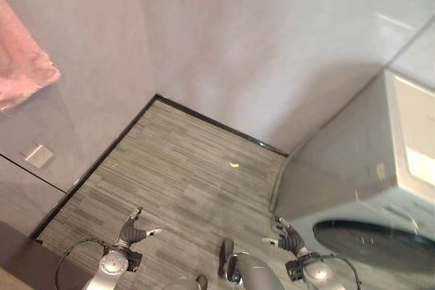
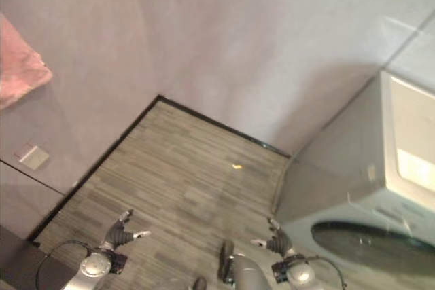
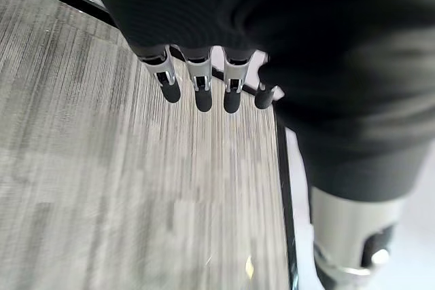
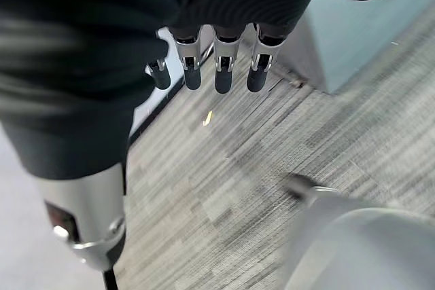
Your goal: Put brush and paste in cup on sink, flatten towel.
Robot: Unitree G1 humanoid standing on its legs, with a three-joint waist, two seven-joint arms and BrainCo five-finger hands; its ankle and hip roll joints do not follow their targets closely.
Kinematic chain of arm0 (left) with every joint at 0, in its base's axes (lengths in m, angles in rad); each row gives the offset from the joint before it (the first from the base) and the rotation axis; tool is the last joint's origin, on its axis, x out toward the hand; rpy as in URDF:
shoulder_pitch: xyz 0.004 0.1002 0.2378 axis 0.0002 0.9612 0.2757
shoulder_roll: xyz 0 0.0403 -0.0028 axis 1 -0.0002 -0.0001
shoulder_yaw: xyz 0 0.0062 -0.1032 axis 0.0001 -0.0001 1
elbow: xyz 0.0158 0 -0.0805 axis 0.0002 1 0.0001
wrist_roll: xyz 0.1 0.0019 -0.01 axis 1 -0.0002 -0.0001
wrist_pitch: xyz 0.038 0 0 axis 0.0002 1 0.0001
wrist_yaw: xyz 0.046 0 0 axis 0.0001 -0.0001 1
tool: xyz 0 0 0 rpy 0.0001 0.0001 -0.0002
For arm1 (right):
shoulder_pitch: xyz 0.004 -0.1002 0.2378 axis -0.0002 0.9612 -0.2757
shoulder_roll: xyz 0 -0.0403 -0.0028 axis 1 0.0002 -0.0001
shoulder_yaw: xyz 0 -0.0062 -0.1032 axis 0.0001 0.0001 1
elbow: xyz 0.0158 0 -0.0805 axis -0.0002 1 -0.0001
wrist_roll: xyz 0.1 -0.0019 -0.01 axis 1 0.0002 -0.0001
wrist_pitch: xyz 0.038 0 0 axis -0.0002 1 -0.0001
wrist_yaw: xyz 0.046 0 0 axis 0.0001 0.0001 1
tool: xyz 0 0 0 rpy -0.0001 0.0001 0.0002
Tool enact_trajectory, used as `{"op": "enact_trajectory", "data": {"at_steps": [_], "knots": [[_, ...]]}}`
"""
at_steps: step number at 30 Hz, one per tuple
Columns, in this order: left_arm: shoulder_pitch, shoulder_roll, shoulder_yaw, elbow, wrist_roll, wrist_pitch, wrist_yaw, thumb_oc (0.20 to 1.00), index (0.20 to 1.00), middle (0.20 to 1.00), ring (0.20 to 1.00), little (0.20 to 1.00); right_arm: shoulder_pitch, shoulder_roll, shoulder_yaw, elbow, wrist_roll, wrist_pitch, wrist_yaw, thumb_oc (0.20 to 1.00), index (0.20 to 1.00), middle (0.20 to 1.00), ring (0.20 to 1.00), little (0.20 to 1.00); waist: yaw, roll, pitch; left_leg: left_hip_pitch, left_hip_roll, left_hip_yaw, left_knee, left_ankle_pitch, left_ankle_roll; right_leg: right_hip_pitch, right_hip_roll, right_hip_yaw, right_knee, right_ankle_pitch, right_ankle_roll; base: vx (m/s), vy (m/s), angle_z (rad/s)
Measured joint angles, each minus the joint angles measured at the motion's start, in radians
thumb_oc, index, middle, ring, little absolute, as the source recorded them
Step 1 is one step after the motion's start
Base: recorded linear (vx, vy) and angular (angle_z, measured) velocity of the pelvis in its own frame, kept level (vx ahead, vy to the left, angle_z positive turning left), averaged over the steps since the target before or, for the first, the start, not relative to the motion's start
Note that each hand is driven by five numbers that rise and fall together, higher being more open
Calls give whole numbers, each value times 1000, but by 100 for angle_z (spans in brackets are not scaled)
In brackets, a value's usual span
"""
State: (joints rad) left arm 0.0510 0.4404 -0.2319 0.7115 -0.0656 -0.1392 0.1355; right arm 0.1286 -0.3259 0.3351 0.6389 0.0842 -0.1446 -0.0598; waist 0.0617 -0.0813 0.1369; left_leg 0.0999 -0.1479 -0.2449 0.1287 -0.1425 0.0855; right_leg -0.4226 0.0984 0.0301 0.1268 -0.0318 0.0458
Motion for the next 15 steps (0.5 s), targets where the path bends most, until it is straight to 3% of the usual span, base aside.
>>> {"op": "enact_trajectory", "data": {"at_steps": [2, 3, 4, 7, 8, 10, 11, 12, 13, 15], "knots": [[35, 6, -28, -19, 7, -4, 0, 1000, 1000, 1000, 1000, 1000, 51, -12, -2, -14, 0, -1, -1, 1000, 1000, 1000, 1000, 1000, 7, -67, -46, 12, -86, -16, 138, -40, -67, 60, -19, -25, 24, 288, -139, 104, -117, 110], [58, -2, -28, -20, 7, -10, 1, 1000, 1000, 1000, 1000, 1000, 66, -22, -1, -12, 0, -3, -1, 1000, 1000, 1000, 1000, 1000, 16, -96, -73, -3, -120, -13, 207, -69, -71, 95, -41, -62, 6, 239, -218, 49, -57, 23], [68, -11, -31, -23, 7, -12, 1, 1000, 1000, 1000, 1000, 1000, 38, -32, -2, 3, 0, -2, -1, 1000, 1000, 1000, 1000, 1000, 39, -68, -92, -46, -103, -19, 288, -116, -40, 115, -15, -61, -40, 236, -179, 29, -51, 6], [57, 13, -24, -29, 7, -14, 2, 1000, 1000, 1000, 1000, 1000, -43, -32, 2, -15, 0, -8, 2, 1000, 1000, 1000, 1000, 1000, 31, -66, -82, -161, -51, 10, 340, -186, -7, 132, 3, -69, -108, 239, -179, 31, -80, 22], [50, 17, -25, -29, 7, -13, 3, 1000, 1000, 1000, 1000, 1000, -72, -33, 5, -17, 0, -9, 1, 1000, 1000, 1000, 1000, 1000, 35, -67, -74, -196, -32, 10, 355, -195, -21, 156, 4, -80, -121, 236, -182, 24, -69, 36], [-2, 17, -45, -29, 7, -14, 13, 1000, 1000, 1000, 1000, 1000, -87, -42, 1, -26, 1, -11, -3, 1000, 1000, 1000, 1000, 1000, 32, -58, -67, -312, 25, -16, 308, -153, -56, 183, -1, -146, -140, 209, -145, 31, -56, 60], [-21, 20, -59, -29, 7, -14, 15, 1000, 1000, 1000, 1000, 1000, -83, -36, 3, -15, 1, -10, -3, 1000, 1000, 1000, 1000, 1000, 37, -58, -66, -315, 29, -22, 283, -129, -48, 178, -11, -155, -133, 192, -115, 60, -44, 77], [-21, 13, -64, -40, 6, -13, 15, 1000, 1000, 1000, 1000, 1000, -68, -33, 13, -12, 0, -9, -2, 1000, 1000, 1000, 1000, 1000, 35, -55, -69, -284, 36, -60, 177, -79, -39, 182, -48, -238, -118, 160, -60, 70, -33, 82], [-6, 13, -67, -55, 7, -14, 15, 1000, 1000, 1000, 1000, 1000, -55, -33, 13, -8, 0, -9, -2, 1000, 1000, 1000, 1000, 1000, 38, -55, -70, -253, 36, -84, 116, -46, -51, 213, -69, -261, -124, 140, -44, 53, -17, 76], [2, 14, -71, -54, 7, -12, 15, 1000, 1000, 1000, 1000, 1000, -65, -33, 9, -3, 0, -9, -4, 1000, 1000, 1000, 1000, 1000, 42, -52, -70, -242, 35, -96, 94, -28, -71, 226, -75, -273, -136, 141, -61, 16, 11, 39]]}}
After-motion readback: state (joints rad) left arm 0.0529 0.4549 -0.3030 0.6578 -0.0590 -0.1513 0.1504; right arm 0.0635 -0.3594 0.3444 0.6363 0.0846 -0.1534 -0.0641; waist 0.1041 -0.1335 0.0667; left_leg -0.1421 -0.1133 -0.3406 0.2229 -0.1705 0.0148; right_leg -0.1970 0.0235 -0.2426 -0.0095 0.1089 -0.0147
